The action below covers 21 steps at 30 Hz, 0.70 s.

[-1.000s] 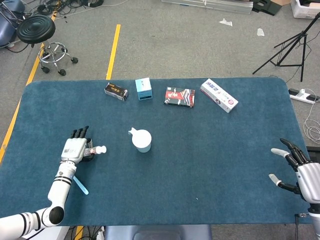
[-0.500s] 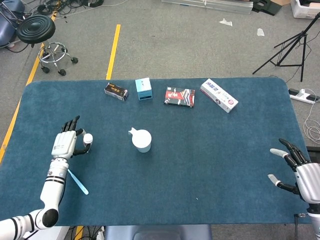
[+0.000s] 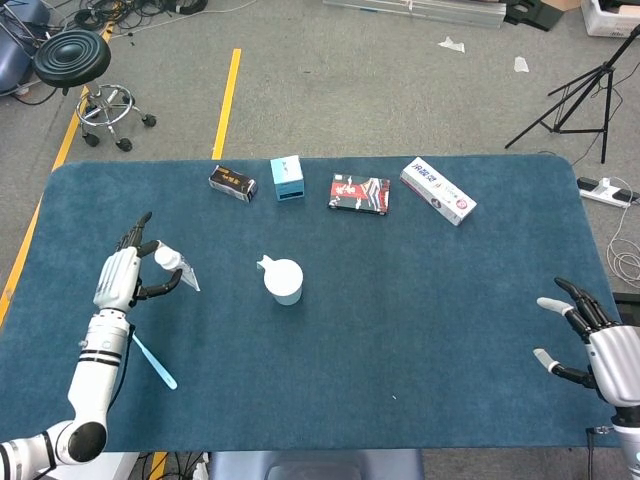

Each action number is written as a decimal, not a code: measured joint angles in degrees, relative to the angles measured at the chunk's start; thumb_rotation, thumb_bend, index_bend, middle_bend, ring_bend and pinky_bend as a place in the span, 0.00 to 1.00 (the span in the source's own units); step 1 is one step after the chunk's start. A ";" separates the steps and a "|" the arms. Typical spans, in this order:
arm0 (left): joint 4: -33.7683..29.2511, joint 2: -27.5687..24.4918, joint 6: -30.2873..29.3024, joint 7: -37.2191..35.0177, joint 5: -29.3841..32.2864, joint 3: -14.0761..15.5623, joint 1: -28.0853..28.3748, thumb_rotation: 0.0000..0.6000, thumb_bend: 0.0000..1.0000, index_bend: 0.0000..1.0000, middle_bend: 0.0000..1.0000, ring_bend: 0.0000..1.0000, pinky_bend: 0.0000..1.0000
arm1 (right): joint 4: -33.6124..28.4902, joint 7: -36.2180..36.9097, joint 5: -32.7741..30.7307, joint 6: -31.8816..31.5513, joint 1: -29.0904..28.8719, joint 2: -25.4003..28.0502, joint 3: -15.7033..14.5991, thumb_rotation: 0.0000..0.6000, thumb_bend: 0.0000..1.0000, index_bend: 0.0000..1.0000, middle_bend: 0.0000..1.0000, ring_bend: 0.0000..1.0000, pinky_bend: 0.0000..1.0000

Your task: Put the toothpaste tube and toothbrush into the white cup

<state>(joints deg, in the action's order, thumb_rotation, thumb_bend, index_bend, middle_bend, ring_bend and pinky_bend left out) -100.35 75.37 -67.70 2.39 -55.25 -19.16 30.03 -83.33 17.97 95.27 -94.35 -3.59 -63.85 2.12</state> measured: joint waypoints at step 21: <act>-12.60 1.74 -2.60 9.83 4.55 -4.15 6.86 1.00 0.44 0.66 0.01 0.00 0.00 | 0.73 2.56 0.24 -1.04 0.37 0.59 -0.02 1.00 0.12 0.30 0.14 0.16 0.51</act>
<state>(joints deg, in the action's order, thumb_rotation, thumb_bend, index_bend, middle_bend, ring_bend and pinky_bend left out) -112.95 77.12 -70.30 12.22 -50.70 -23.30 36.89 -82.59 20.53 95.51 -95.39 -3.22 -63.26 2.09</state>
